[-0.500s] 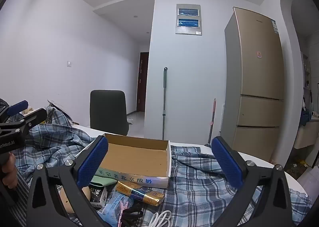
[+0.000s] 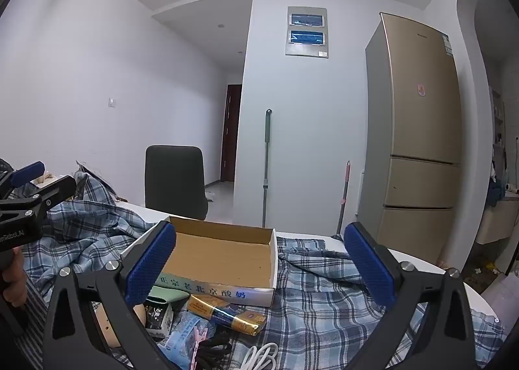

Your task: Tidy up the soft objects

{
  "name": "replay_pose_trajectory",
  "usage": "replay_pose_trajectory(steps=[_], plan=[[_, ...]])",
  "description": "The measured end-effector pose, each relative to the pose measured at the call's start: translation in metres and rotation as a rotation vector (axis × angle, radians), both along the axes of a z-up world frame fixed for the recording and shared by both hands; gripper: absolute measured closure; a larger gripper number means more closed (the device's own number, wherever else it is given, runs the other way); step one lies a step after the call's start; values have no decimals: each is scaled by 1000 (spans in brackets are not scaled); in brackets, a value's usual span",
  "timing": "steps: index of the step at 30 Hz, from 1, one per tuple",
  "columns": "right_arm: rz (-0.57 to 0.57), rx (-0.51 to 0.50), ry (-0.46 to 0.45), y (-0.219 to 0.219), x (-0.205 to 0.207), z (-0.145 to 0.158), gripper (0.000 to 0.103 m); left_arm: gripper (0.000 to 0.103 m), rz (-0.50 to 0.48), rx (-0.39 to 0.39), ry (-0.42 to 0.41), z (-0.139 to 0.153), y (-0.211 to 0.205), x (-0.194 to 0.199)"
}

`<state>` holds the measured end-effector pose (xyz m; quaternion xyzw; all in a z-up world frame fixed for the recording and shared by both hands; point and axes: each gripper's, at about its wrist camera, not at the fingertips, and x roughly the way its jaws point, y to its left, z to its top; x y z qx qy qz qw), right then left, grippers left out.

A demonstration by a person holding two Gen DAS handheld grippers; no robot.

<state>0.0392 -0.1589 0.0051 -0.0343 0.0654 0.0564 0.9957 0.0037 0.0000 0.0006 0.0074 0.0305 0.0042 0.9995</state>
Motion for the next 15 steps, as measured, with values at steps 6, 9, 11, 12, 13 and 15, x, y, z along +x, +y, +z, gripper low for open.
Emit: replay_pose_trajectory(steps=[6, 9, 11, 12, 13, 15], plan=[[2, -10, 3, 2, -3, -1, 0, 0, -3, 3, 6, -1, 1, -1], [1, -18, 2, 5, -3, 1, 0, 0, -2, 5, 7, -2, 0, -1], [4, -18, -2, 5, -4, 1, 0, 0, -1, 8, 9, -3, 0, -1], [12, -14, -11, 4, -6, 2, 0, 0, -1, 10, 11, -3, 0, -1], [16, -12, -17, 4, -8, 2, 0, 0, -1, 12, 12, -3, -1, -1], [5, -16, -20, 4, -8, 2, 0, 0, 0, 13, 11, -3, 0, -1]])
